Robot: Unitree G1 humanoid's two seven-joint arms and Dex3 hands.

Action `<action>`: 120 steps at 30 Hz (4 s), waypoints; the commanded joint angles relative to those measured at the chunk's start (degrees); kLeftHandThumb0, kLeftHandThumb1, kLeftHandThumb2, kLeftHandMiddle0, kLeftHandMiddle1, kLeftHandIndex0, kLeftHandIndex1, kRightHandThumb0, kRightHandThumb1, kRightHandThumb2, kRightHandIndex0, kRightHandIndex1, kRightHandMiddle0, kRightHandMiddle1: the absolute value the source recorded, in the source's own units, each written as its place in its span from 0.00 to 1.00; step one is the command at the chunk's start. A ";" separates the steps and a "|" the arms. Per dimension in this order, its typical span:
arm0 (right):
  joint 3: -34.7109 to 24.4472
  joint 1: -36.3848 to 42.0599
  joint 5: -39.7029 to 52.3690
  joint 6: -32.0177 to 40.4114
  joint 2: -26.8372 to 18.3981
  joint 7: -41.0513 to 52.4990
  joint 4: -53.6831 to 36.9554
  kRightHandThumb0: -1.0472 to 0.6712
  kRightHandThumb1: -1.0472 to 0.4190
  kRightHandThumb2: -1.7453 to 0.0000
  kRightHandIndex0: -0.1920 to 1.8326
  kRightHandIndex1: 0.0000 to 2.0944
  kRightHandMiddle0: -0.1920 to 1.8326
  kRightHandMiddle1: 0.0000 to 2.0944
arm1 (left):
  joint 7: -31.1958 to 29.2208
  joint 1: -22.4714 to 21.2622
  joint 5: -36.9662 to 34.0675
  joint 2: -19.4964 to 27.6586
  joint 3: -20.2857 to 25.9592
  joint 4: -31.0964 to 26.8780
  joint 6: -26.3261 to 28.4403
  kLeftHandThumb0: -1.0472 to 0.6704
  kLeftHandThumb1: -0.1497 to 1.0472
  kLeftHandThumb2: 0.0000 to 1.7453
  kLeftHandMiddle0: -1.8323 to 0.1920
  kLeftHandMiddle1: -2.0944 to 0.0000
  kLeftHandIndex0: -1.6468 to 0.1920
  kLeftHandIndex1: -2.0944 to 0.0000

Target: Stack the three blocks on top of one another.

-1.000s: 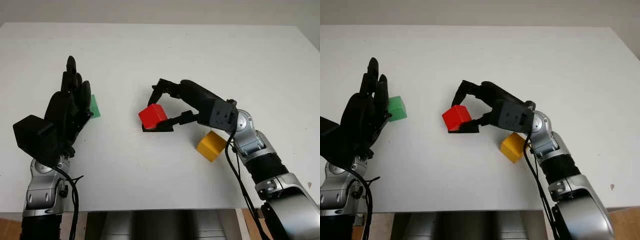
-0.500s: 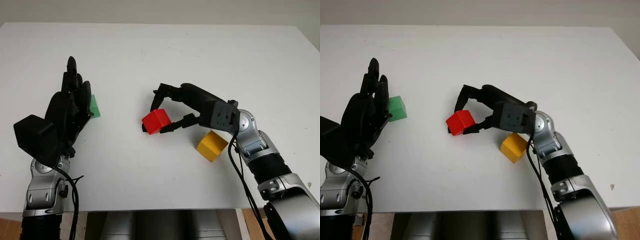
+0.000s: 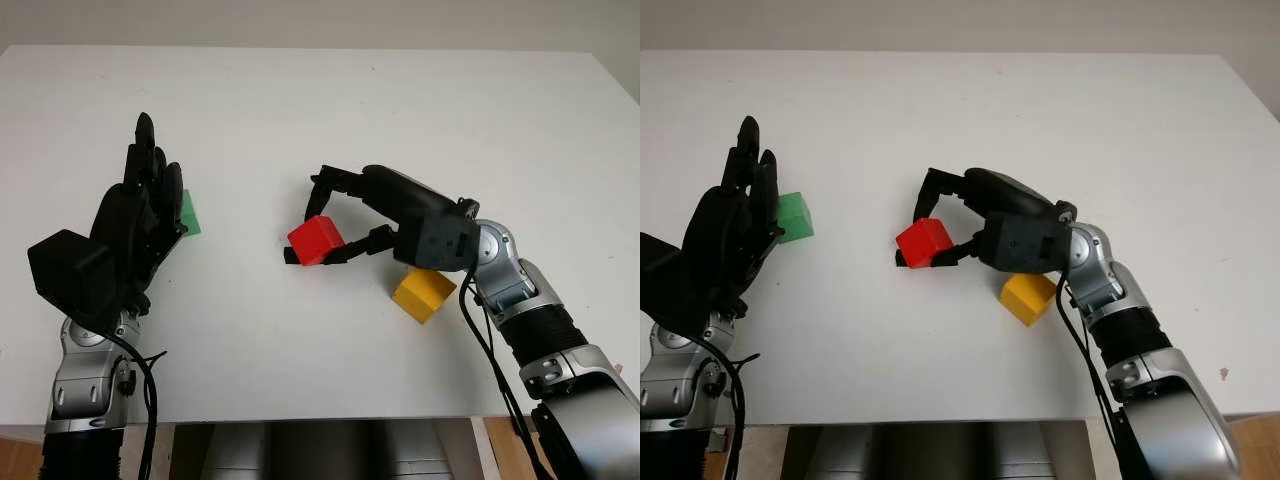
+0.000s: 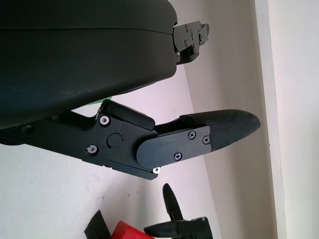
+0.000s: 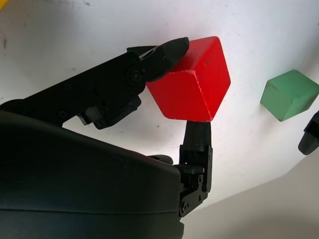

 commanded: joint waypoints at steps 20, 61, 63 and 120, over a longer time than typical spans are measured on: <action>1.22 -1.80 -2.30 -0.24 -1.70 -0.38 0.39 0.37 0.16 0.97 0.19 0.01 0.22 0.35 | -0.10 -0.26 -0.01 0.11 -0.11 0.07 -0.86 0.17 1.00 0.38 1.00 1.00 1.00 1.00; -15.13 8.38 12.57 -3.67 -33.76 25.47 -29.02 0.26 0.15 0.97 0.24 0.02 0.35 0.04 | 0.46 -0.52 -0.04 0.48 0.25 -1.07 -0.26 0.15 1.00 0.38 1.00 1.00 1.00 1.00; -15.71 10.41 11.77 -2.82 -35.13 25.75 -32.56 0.27 0.16 0.97 0.23 0.02 0.35 0.04 | 0.38 -0.53 0.04 0.52 0.23 -0.92 -0.63 0.16 1.00 0.39 1.00 1.00 1.00 1.00; -7.38 15.86 -2.66 -21.16 -28.13 5.13 -19.42 0.39 0.12 0.96 0.23 0.04 0.45 0.11 | 0.11 -0.69 0.00 0.44 0.15 -0.95 -0.04 0.15 1.00 0.37 1.00 1.00 1.00 1.00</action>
